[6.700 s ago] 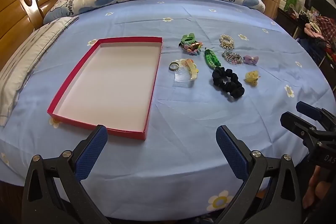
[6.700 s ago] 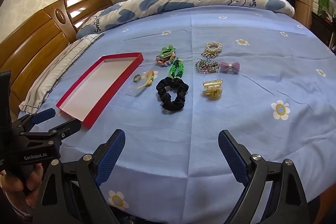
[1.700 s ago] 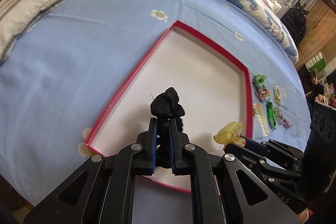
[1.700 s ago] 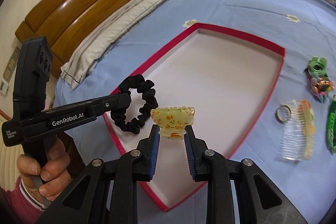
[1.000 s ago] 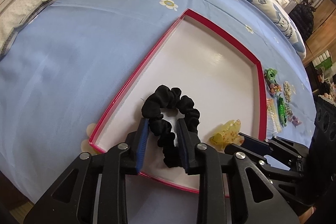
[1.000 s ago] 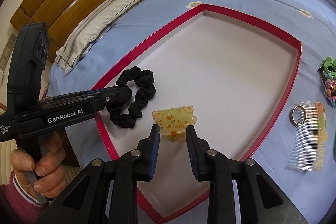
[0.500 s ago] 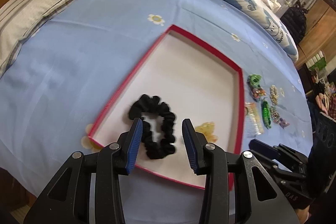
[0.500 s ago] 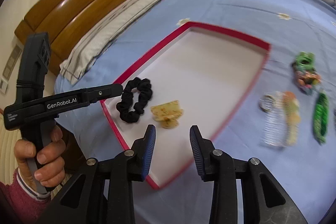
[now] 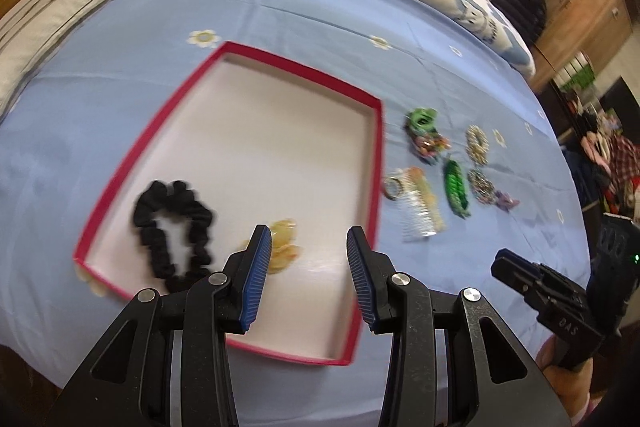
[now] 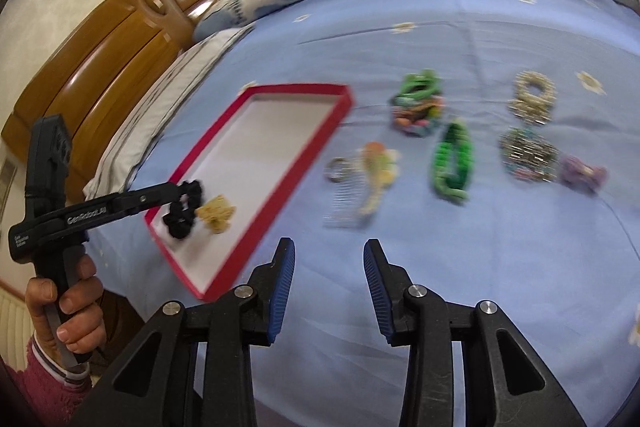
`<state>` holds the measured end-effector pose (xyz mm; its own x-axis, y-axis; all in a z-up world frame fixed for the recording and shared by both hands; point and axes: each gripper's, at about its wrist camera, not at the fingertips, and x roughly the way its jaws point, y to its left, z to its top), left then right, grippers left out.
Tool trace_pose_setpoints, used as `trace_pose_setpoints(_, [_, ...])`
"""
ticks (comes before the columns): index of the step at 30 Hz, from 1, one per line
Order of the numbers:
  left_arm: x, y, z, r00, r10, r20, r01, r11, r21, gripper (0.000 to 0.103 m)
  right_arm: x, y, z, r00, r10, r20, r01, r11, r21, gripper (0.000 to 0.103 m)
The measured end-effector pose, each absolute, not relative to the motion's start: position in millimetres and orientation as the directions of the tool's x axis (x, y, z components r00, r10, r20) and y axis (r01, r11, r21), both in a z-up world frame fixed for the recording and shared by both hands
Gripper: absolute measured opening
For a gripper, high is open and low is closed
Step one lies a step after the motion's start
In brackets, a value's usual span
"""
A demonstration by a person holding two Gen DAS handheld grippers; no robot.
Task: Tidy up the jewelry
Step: 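Move both grippers back toward the remaining accessories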
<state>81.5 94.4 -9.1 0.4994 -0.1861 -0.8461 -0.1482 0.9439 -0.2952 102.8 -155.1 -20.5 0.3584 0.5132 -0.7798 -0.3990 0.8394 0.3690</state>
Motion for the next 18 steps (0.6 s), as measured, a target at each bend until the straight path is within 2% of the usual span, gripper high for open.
trace_pose_setpoints(3, [87.5, 77.9, -8.7, 0.492, -0.2, -0.847, -0.118, 0.949, -0.293, 0.043, 105.2, -180.5, -19.3, 0.384, 0.496, -0.779, -0.359, 0.857, 0.369, 0.039])
trace_pose_setpoints(18, [129.0, 11.4, -11.4, 0.458, -0.234, -0.858, 0.016, 0.967, -0.255, 0.043, 123.3, -258.5, -24.9, 0.473, 0.408, -0.781, -0.206, 0.913, 0.352, 0.041])
